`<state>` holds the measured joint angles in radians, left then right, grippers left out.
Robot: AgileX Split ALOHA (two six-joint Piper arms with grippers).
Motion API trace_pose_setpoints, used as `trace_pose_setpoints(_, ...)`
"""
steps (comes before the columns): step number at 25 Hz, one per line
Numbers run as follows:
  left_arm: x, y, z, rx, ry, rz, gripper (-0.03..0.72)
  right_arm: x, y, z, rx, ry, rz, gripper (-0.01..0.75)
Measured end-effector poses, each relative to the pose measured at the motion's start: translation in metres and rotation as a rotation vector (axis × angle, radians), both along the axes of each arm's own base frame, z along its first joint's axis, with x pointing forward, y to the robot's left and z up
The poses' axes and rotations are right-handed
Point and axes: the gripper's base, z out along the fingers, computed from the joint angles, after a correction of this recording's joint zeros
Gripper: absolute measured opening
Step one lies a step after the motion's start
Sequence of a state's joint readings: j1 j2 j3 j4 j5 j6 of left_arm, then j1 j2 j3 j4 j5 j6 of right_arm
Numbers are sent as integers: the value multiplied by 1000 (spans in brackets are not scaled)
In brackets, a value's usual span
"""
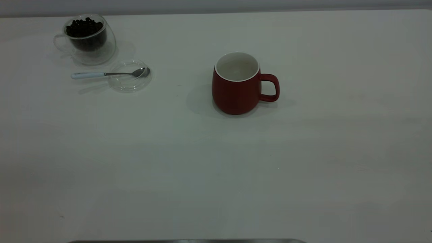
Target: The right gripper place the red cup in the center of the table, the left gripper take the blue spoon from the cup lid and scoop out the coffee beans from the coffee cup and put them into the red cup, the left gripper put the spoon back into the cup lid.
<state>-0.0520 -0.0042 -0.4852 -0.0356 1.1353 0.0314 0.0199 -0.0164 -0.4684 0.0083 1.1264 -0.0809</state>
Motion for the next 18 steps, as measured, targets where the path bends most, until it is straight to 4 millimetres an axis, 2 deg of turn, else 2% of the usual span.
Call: trace_pose_setpoints(18, -2, -1, 0, 0, -14, 41, 464, 0, 0, 0, 2, 0, 1, 590)
